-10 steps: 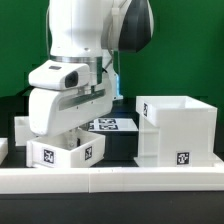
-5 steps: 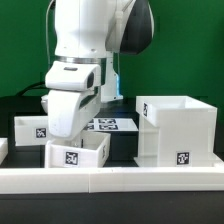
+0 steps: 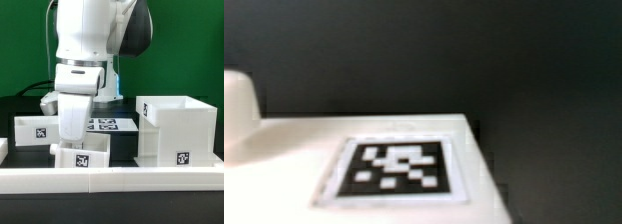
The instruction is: Assemble drawer
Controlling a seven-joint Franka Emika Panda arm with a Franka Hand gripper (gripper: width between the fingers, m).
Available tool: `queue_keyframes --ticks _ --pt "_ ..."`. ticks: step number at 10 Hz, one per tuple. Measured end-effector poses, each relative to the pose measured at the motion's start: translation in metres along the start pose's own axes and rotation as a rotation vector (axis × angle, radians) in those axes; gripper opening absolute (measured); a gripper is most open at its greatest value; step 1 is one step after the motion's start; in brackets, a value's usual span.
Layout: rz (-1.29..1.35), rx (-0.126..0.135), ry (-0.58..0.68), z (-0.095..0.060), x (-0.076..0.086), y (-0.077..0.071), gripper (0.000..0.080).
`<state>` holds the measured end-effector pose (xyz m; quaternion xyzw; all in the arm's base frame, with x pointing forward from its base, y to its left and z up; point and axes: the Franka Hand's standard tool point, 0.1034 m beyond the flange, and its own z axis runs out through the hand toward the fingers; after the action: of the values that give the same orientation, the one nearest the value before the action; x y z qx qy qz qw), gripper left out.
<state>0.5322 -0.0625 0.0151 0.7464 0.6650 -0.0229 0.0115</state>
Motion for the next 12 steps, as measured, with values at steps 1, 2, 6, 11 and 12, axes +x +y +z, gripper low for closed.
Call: queue_keyframes --ticks 1,2,6,11,12 --pt "-0.014 0.000 0.005 0.000 0.009 0.000 0.0041" --pt "-0.030 0.000 0.010 0.000 0.017 -0.001 0.0041" --pt "-0.044 -0.007 0.011 -0.001 0.016 0.001 0.0041" --pt "-0.119 -0.001 0.057 0.004 0.004 0.000 0.0041" --pt "-0.130 -0.002 0.058 0.003 0.010 0.001 0.0041"
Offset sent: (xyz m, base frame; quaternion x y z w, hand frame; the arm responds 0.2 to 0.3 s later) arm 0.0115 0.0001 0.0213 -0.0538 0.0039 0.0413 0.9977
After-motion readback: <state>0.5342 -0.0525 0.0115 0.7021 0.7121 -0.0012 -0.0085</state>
